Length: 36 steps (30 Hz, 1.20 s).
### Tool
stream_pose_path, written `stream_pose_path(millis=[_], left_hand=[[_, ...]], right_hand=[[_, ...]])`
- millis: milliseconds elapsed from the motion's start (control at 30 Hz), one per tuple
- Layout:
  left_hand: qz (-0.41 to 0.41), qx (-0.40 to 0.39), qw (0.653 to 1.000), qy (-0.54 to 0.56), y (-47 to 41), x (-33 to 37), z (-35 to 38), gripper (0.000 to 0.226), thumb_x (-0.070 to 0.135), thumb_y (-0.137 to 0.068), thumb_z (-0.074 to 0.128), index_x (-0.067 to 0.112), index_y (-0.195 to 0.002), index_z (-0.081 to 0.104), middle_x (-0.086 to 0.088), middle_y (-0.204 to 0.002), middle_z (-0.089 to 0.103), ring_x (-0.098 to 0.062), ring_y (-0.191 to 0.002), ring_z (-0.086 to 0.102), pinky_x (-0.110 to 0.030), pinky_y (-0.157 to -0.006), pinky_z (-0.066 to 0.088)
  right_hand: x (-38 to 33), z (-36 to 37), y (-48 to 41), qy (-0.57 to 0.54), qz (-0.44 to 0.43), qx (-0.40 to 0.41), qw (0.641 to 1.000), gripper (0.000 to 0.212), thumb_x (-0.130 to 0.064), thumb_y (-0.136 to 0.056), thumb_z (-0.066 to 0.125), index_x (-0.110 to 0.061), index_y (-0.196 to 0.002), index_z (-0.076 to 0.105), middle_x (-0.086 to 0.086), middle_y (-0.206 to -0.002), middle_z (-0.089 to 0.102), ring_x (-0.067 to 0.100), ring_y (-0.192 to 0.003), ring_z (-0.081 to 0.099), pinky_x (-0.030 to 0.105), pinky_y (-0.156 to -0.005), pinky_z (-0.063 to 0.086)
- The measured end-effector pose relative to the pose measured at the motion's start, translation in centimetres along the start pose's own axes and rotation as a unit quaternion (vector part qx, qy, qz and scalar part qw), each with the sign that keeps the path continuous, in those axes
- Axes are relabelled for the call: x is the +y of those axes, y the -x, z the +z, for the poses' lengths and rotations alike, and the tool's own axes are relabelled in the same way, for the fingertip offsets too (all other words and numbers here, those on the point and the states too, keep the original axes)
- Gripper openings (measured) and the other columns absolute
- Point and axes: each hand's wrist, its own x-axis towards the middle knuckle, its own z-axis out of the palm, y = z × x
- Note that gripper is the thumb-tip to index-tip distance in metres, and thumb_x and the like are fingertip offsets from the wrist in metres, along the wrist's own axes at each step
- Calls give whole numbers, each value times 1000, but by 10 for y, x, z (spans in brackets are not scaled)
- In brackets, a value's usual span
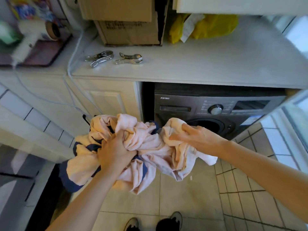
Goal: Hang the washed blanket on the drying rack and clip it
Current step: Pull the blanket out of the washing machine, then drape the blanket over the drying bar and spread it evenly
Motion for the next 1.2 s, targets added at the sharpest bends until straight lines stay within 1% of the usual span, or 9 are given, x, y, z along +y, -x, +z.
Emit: stream_pose_path(millis=[100,300,367,467,667,800,933,1067,1200], left_hand=[[45,-6,999,11,-3,-10,-12,46,55,-57,53,39,-99,44,8,-84,59,-29,-83,54,-39,-67,49],[126,-5,991,35,-9,-33,-49,44,52,-63,61,39,-102,46,10,-86,59,-30,-86,53,-39,-70,47],[150,-11,988,34,-13,-40,-62,48,55,-62,62,41,-104,44,8,-87,60,-32,-88,54,-43,-72,50],[194,-5,980,37,-16,-41,-81,52,58,-61,64,41,-106,44,8,-87,60,-30,-88,54,-38,-68,49],[278,4,959,56,-21,-18,-105,49,67,-59,52,43,-101,43,12,-82,60,-26,-80,58,-39,-67,51],[319,21,945,70,-20,15,-125,55,71,-58,48,42,-104,44,11,-86,61,-27,-85,58,-41,-70,52],[346,41,934,84,-22,56,-147,58,75,-56,47,43,-104,43,10,-88,61,-28,-86,59,-43,-73,52],[379,85,916,102,-14,104,-174,55,72,-59,48,40,-103,44,8,-94,61,-31,-91,57,-48,-72,51],[402,130,900,106,4,155,-201,51,68,-61,47,37,-100,44,4,-89,59,-32,-89,55,-47,-73,50]], right_hand=[[-23,-18,4,29,17,-30,999,65,-22,-89,59,-48,-133,18,6,-122,39,23,-91,53,35,-78,53],[-67,-53,0,101,32,-33,994,60,-18,-82,70,-42,-131,44,4,-107,50,17,-69,40,23,-58,39],[-86,-70,-3,142,38,-61,987,43,-25,-93,58,-36,-133,46,7,-121,50,23,-90,55,31,-76,51],[-108,-90,-3,151,-9,-64,986,37,-40,-99,37,-27,-132,48,8,-130,49,30,-113,51,46,-94,45],[-126,-147,12,269,-26,-168,948,54,-13,-80,70,-25,-124,40,12,-99,40,22,-65,40,37,-53,49],[-132,-185,23,304,-70,-192,931,37,-33,-86,60,-27,-121,47,6,-99,47,26,-80,49,43,-67,51],[-126,-237,42,359,-115,-176,909,55,-13,-74,76,-15,-121,49,14,-102,51,23,-72,45,33,-53,43],[-99,-286,72,415,-92,-151,893,51,-11,-77,69,-18,-121,44,13,-99,48,27,-76,46,35,-61,43],[-76,-318,100,418,-36,-133,898,37,-30,-88,61,-25,-122,49,-15,-81,33,19,-80,32,25,-58,33]])
